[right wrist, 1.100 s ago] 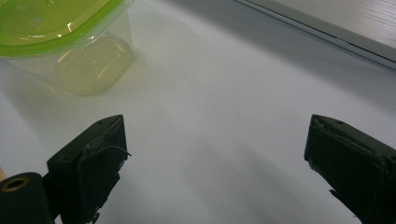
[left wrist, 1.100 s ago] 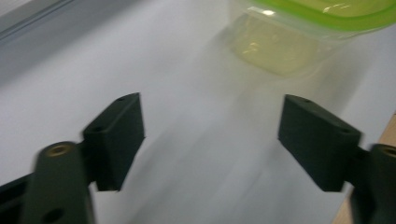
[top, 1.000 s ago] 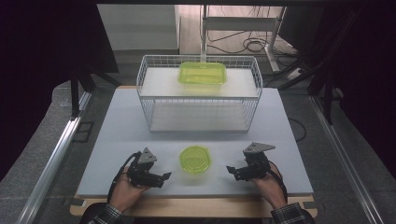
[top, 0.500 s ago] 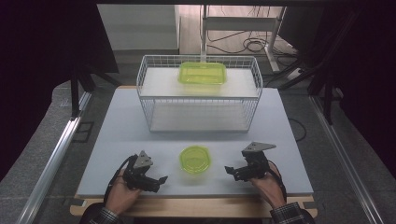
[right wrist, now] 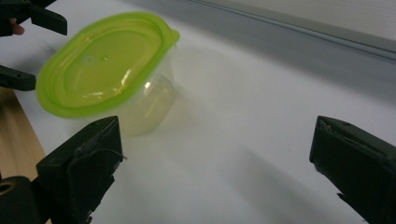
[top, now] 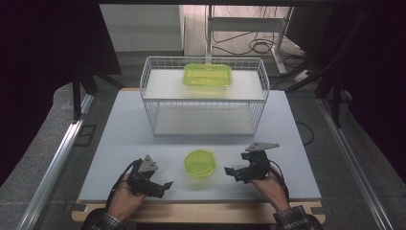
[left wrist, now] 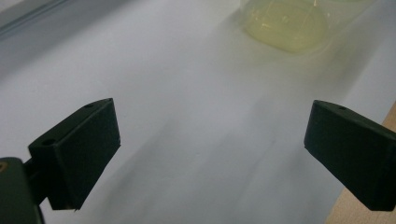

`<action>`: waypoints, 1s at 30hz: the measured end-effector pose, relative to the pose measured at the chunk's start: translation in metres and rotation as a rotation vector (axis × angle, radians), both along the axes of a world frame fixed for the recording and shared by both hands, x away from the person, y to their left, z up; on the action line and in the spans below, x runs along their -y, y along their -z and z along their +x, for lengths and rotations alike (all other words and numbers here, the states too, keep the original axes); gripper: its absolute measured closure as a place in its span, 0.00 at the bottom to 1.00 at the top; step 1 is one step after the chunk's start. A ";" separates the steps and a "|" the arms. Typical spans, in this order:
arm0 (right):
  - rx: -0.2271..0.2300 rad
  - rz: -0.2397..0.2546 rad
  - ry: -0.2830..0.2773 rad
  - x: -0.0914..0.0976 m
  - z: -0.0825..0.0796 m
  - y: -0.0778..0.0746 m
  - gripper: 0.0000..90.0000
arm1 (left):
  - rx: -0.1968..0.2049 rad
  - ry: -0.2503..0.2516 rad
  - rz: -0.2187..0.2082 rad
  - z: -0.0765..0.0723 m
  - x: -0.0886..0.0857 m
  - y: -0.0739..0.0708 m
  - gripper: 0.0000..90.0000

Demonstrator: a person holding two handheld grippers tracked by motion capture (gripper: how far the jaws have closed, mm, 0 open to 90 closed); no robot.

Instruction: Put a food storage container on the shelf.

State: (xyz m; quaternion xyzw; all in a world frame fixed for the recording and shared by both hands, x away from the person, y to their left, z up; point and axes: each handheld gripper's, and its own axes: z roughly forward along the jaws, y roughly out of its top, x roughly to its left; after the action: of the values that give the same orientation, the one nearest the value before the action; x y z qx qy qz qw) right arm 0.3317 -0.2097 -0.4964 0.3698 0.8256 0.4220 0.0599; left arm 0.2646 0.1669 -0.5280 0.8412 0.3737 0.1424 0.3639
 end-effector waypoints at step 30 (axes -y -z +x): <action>-0.368 0.189 -0.062 -0.043 0.044 0.004 0.70 | 0.009 0.007 0.079 0.001 -0.001 0.003 0.07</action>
State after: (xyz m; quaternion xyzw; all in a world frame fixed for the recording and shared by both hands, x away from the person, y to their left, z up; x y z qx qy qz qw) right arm 0.3757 -0.1666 -0.5002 0.4190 0.7902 0.4246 -0.1402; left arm 0.2653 0.1683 -0.5308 0.8555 0.3634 0.1594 0.3326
